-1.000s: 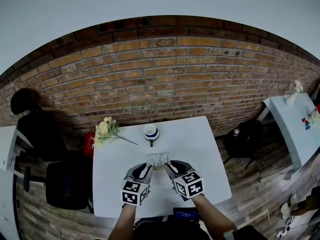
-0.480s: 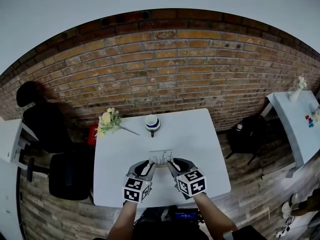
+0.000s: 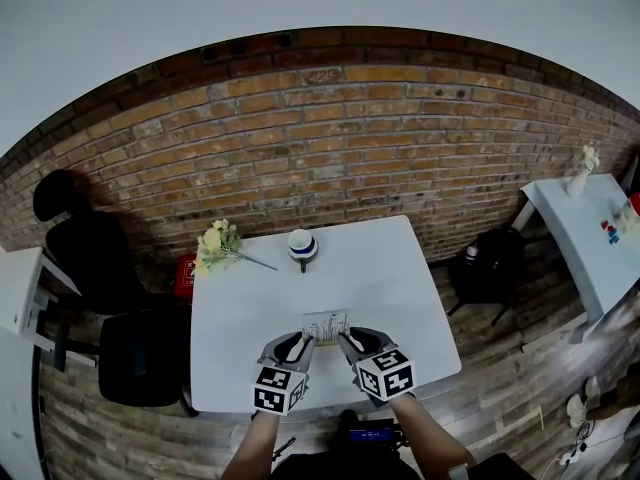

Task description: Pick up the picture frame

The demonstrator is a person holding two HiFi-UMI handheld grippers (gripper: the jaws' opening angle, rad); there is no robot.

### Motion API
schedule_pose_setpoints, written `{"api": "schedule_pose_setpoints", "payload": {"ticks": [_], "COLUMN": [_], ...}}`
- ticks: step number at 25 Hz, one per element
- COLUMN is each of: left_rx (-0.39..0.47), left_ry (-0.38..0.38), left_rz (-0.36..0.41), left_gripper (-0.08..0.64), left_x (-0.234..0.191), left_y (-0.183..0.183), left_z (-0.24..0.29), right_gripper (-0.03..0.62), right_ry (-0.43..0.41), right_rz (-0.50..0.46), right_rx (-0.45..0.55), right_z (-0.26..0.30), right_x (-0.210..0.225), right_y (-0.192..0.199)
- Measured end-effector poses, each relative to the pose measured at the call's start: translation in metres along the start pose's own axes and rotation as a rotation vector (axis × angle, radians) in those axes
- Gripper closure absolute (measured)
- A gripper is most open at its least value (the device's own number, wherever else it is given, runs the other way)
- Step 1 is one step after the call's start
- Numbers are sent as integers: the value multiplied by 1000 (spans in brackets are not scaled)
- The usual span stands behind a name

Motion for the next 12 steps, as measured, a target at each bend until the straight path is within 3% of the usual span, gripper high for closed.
{"api": "schedule_pose_setpoints", "payload": {"ticks": [12], "left_rx": [36], "left_ry": [36], "left_rz": [-12], "left_gripper": [457], "left_x": [-17], "left_y": [41], "left_z": [-91], "right_gripper": [499], "right_ry": [67], "right_rz": [-22], "right_rx": [20], "right_z": [-12], "right_x": [-102], "right_y": [34]}}
Point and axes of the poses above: the fingertips, and each gripper's own axes: z forward along the fingers, x to its right, y out of its underside, the point moved 9 cm from there along -z, backward along the fingers, and after that the axes turned 13 degrees about -y, right-handed, at the moved point
